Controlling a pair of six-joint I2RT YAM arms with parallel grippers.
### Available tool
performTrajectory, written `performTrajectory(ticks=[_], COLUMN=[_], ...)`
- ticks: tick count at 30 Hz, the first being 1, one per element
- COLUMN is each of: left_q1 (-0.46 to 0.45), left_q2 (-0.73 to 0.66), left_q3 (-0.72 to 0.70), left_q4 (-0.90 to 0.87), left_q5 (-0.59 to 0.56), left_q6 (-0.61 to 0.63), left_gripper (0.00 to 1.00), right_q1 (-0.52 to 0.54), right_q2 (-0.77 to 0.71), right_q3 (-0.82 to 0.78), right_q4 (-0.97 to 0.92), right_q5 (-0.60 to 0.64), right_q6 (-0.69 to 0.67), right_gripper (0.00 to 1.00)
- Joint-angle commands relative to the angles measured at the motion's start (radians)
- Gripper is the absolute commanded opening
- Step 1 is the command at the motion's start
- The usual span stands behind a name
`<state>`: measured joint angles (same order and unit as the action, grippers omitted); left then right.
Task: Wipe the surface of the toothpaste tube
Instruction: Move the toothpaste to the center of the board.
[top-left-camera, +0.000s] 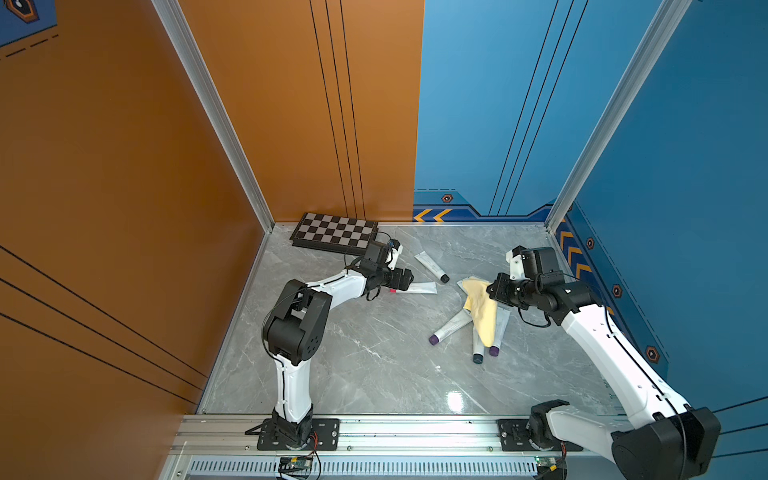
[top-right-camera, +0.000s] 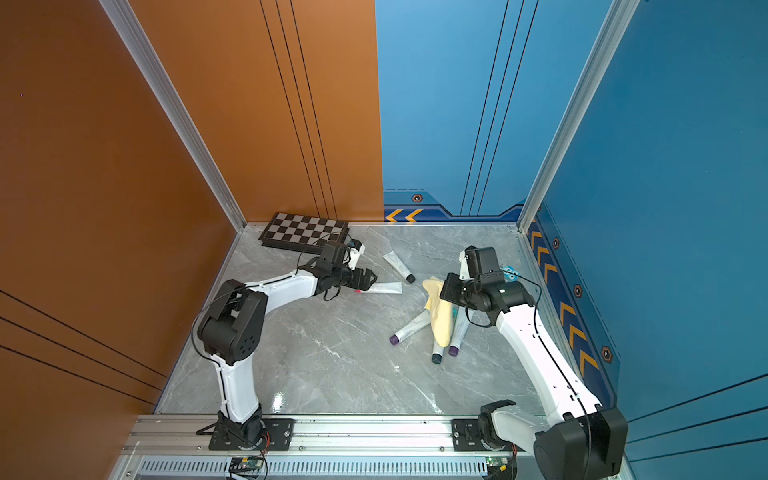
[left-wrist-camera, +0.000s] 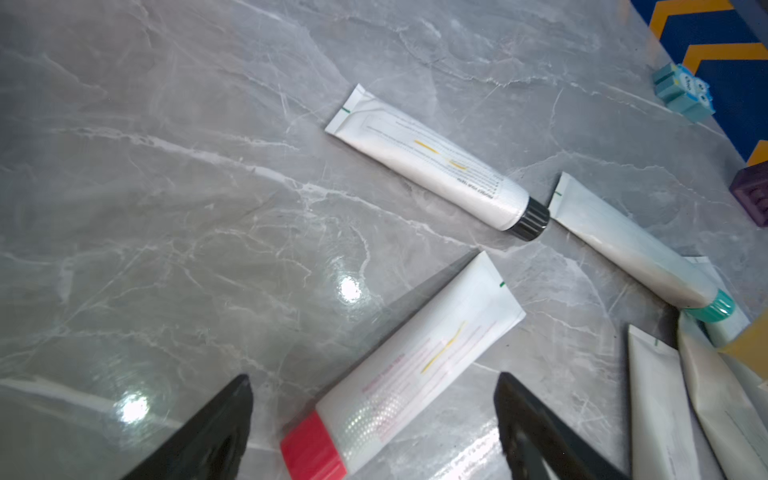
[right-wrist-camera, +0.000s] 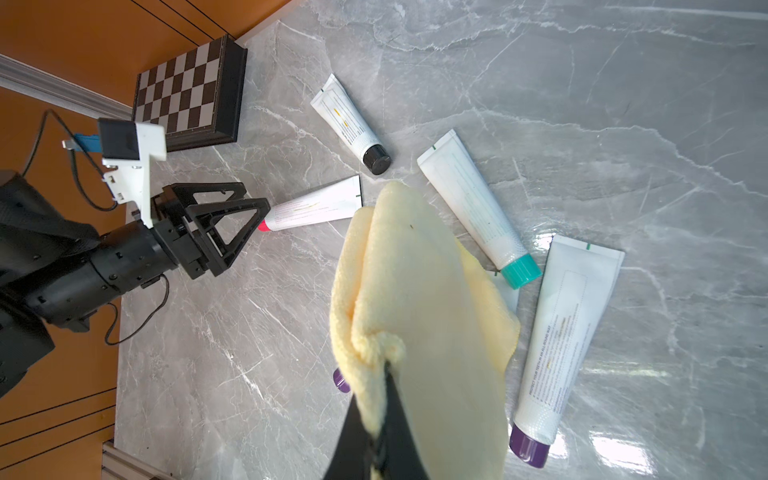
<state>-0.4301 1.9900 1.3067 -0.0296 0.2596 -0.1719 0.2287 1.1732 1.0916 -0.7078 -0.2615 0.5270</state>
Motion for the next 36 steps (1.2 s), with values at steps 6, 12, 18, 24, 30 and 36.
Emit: performTrajectory(ticks=[6,12,18,24,30,36], left_q1=[-0.002,-0.023,-0.053,-0.120,-0.178,-0.213], left_q2=[0.038,0.056,0.034,0.059,0.116,0.112], left_q3=[0.024,-0.035,-0.099,-0.093,-0.069,-0.111], left_q4=[-0.069,-0.016,0.003,0.025,0.023,0.029], left_q5=[0.140,0.180,0.150,-0.010,-0.119,-0.179], left_q6=[0.059,0.082,0.109,0.146,0.172,0.180], left_gripper=[0.92,0.90,0.74,0.72,0.49,0.27], right_q1=[0.012,0.022,0.024,0.032,0.032,0.051], right_q2=[-0.025,-0.023,-0.026,-0.021,-0.031,-0.006], right_q3=[-0.019,-0.023,-0.033,-0.034,-0.040,-0.026], right_q4=[-0.007,-0.004,-0.003,-0.002,-0.002,-0.002], right_q5=[-0.022,-0.025,-0.025,-0.027,-0.026,-0.026], right_q6=[-0.016,-0.018,-0.023,-0.022,-0.021,-0.022], right_gripper=[0.00,0.00,0.00,0.00,0.00,0.00])
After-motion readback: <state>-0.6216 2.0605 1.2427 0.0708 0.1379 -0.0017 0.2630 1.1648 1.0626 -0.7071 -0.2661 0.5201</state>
